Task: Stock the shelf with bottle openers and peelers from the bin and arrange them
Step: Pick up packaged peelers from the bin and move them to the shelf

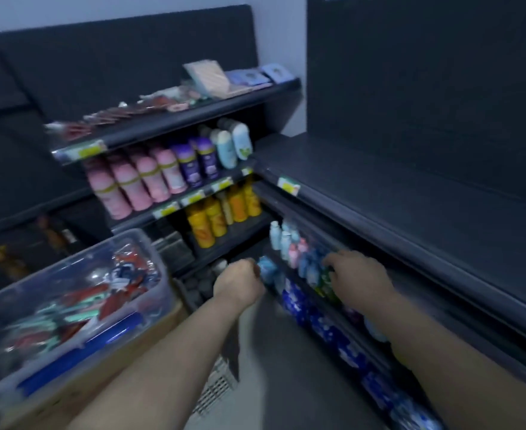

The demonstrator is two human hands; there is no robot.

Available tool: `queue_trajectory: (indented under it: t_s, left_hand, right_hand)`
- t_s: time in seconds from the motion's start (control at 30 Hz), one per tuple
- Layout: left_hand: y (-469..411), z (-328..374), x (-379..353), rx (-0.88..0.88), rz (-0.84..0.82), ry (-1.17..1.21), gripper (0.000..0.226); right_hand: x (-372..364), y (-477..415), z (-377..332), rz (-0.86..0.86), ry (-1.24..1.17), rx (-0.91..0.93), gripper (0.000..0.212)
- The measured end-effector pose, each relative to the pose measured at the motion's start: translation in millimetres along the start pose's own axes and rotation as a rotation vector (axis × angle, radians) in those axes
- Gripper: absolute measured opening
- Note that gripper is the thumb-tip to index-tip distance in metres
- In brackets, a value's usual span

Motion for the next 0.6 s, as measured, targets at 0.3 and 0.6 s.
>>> queue_trajectory:
  t_s: [0.3,0.6]
  left_hand:
    - [34.5,-200.1,96.5,0.204,0.198,0.128,0.022]
    - [65.4,-357.7,141.7,0.592,0.362,0.160,0.028]
  right_hand:
    - [-41.1,-53.1,-201.6,-0.107,-0.036,0.255,0.028]
    - [-67.9,-115.1,-350.4,-0.182,-0.076,0.527,0.022]
Point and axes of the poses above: each hand's wrist, its own y-axis away from the middle knuckle, its own x-axis out of the back of the hand, z = x × y, the point moved 7 cm from there along -y, towards the middle knuckle, and after that the axes turned 7 degrees about y, right-handed, at the moved point
